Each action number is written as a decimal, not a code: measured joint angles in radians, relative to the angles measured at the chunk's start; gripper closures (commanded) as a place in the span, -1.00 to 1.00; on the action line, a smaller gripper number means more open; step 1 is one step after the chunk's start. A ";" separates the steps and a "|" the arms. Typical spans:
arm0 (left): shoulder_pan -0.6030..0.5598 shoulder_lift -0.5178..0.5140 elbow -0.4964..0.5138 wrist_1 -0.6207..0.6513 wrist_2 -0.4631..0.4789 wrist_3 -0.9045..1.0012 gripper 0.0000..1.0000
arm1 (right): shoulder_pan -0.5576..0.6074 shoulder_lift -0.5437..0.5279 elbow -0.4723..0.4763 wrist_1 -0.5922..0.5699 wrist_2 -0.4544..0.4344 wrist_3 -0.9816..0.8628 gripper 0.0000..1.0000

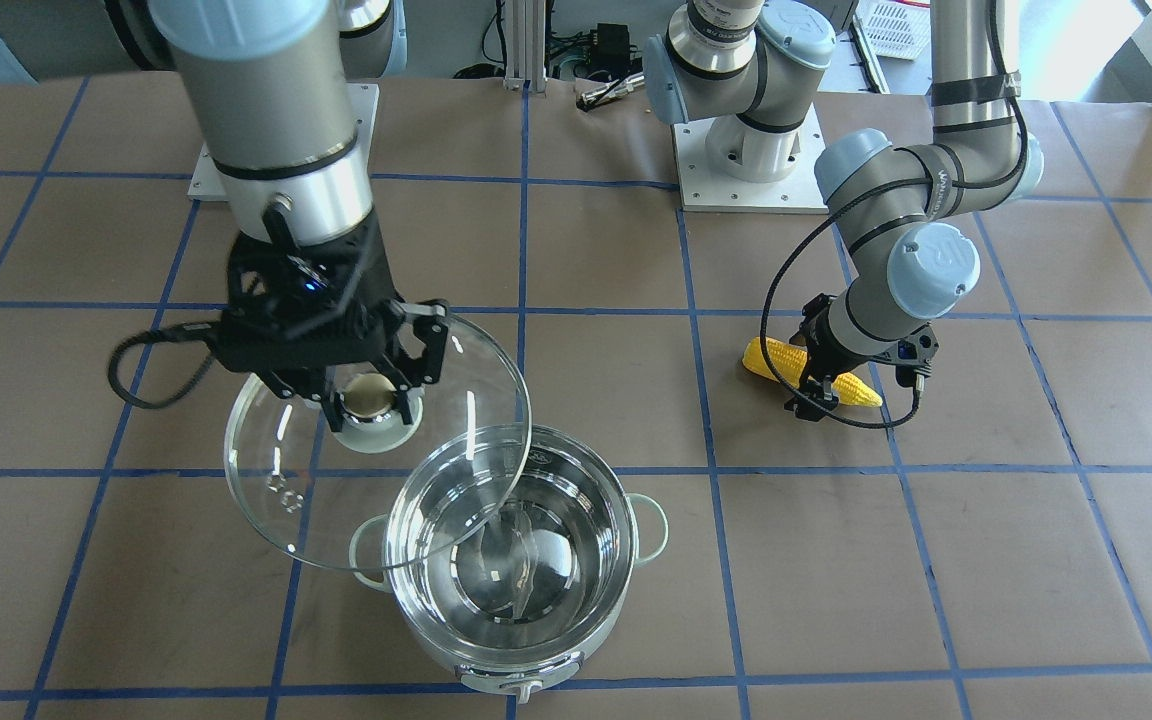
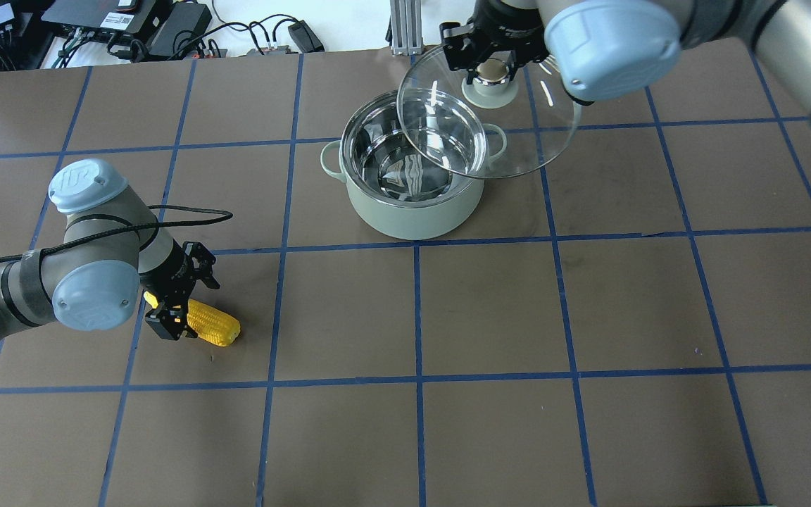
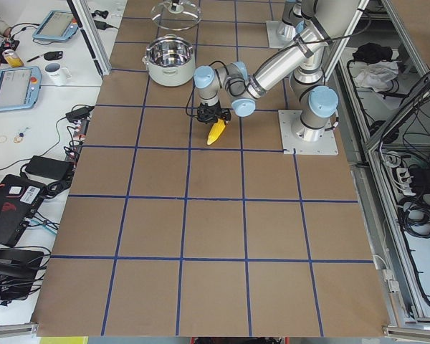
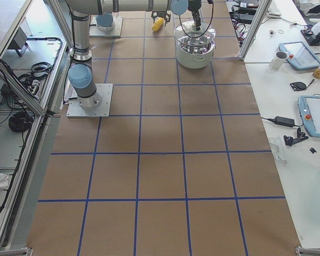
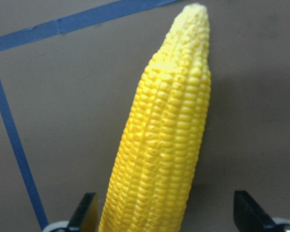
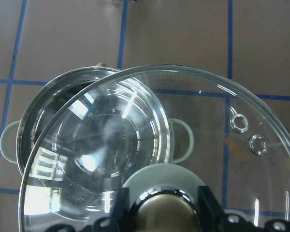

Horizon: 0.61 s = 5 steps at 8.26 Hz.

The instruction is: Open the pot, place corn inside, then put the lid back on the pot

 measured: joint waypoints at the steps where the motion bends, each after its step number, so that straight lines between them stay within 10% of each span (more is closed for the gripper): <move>1: 0.000 -0.002 0.000 -0.002 0.007 0.003 -0.14 | -0.053 -0.070 0.012 0.092 0.015 -0.033 -0.05; 2: 0.000 -0.002 0.000 -0.006 0.015 0.008 0.64 | -0.094 -0.128 0.022 0.170 0.025 -0.057 -0.02; 3: 0.000 -0.001 0.000 -0.019 0.020 0.012 1.00 | -0.120 -0.175 0.028 0.237 0.024 -0.074 -0.03; 5: -0.001 0.010 0.003 -0.073 0.024 0.013 1.00 | -0.145 -0.231 0.040 0.332 0.021 -0.109 -0.03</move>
